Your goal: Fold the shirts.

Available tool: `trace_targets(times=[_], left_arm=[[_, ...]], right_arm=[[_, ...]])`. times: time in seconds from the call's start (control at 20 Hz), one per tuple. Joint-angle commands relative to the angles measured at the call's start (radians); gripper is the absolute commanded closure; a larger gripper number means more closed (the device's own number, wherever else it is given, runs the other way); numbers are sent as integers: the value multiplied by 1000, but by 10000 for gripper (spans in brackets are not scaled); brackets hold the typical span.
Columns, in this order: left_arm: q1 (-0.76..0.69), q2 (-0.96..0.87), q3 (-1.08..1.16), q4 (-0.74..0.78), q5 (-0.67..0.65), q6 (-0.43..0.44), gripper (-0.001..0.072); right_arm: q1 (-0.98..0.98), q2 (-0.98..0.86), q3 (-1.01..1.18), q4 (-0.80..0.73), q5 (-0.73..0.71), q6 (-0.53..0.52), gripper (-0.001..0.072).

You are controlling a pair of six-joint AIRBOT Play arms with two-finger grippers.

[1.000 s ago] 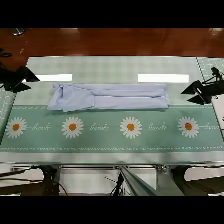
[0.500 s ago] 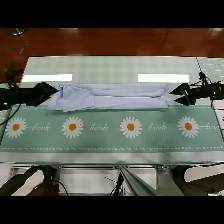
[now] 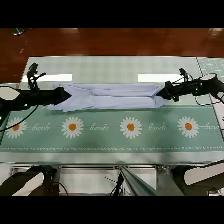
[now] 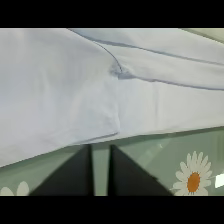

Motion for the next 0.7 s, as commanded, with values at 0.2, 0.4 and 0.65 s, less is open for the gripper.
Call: trace_targets(times=[0.2, 0.4, 0.65], left_arm=[[-119, -18, 26, -47, -28, 16, 684], [-334, -153, 134, -46, 66, -62, 685], [-585, -472, 488, 128, 32, -277, 684]], right_arm=[[-108, 311, -29, -278, 139, 60, 691], [-69, 636, -206, -288, 124, 98, 690], [-15, 906, -269, -281, 134, 201, 690]])
